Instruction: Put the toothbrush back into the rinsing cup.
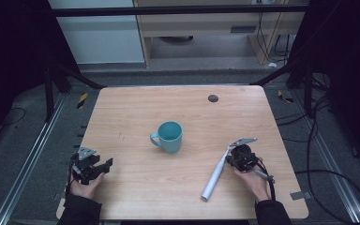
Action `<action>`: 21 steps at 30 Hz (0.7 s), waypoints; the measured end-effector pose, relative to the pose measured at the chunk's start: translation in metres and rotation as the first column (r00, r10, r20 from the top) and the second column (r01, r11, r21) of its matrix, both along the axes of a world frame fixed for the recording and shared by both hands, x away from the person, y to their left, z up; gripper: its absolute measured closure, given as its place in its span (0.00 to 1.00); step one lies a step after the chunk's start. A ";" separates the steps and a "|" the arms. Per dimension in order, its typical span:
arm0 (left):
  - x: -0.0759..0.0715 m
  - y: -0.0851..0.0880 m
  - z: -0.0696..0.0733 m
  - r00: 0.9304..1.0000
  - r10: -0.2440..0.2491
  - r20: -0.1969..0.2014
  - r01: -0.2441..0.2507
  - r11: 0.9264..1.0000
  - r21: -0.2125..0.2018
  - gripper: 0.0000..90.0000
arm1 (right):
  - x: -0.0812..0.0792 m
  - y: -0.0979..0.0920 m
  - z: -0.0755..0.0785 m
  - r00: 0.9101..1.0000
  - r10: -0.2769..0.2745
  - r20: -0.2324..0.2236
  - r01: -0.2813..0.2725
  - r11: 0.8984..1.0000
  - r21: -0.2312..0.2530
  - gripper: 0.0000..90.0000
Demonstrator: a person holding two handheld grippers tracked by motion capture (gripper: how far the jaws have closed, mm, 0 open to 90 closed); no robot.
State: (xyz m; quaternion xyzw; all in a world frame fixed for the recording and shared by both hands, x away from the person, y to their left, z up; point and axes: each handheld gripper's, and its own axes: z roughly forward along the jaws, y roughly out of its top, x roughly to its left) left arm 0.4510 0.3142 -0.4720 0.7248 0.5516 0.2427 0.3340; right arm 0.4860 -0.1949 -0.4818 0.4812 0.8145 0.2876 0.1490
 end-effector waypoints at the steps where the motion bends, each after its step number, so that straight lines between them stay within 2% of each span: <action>1: 0.000 0.000 0.000 1.000 0.000 0.000 0.000 1.000 0.000 0.47 | 0.000 0.001 0.000 1.000 0.003 0.003 -0.003 1.000 0.003 1.00; 14: 0.000 0.000 0.000 1.000 0.000 0.000 0.000 1.000 0.000 0.46 | 0.003 0.010 -0.002 1.000 0.023 0.005 -0.023 1.000 0.020 1.00; 21: 0.000 0.000 0.000 1.000 -0.001 0.001 0.001 1.000 0.000 0.47 | 0.002 0.016 -0.002 0.999 0.043 0.021 -0.044 0.999 0.029 1.00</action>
